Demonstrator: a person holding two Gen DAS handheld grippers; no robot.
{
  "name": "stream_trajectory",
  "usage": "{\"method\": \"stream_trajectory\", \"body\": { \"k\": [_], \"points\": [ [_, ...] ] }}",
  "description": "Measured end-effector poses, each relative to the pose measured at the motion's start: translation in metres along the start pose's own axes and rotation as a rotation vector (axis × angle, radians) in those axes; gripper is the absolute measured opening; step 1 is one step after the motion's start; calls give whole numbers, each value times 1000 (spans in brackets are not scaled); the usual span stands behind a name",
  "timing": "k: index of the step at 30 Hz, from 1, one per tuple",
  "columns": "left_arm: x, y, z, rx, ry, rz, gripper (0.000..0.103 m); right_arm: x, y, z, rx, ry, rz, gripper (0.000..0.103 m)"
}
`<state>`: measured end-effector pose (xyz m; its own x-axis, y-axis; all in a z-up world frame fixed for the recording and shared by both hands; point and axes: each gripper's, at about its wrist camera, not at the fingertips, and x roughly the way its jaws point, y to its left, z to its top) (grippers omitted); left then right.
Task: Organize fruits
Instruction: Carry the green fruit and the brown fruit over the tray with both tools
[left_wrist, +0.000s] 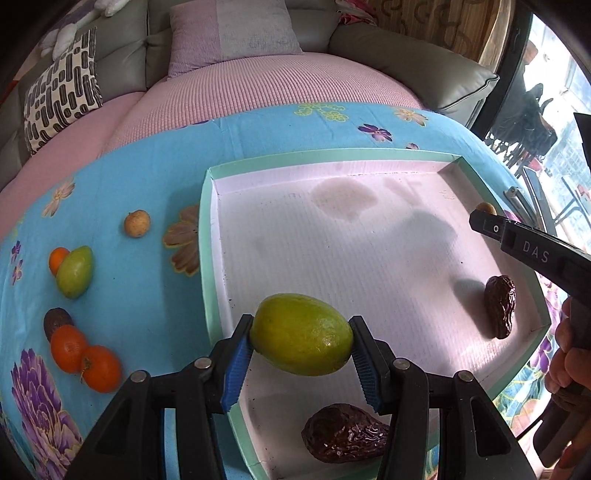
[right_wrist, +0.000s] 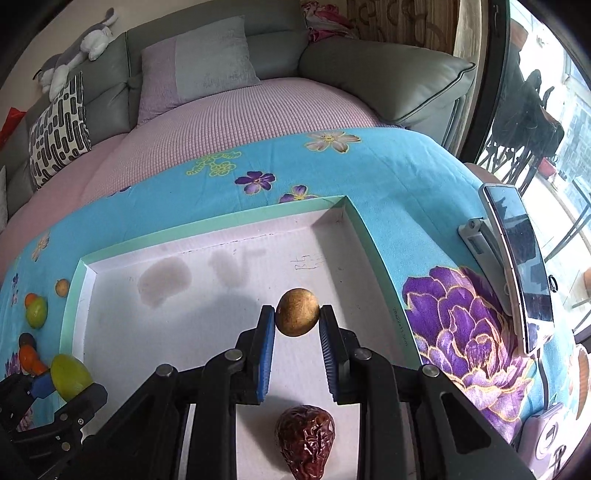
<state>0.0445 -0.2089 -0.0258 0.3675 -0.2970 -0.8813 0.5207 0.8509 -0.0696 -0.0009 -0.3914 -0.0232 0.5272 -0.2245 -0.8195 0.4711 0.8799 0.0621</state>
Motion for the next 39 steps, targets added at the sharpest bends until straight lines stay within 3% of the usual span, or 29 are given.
{"method": "stream_trajectory", "body": {
  "k": [39],
  "points": [
    [9,-1,-3,16,29,6,54,23,-2,-7,23,97,7,25]
  ]
}}
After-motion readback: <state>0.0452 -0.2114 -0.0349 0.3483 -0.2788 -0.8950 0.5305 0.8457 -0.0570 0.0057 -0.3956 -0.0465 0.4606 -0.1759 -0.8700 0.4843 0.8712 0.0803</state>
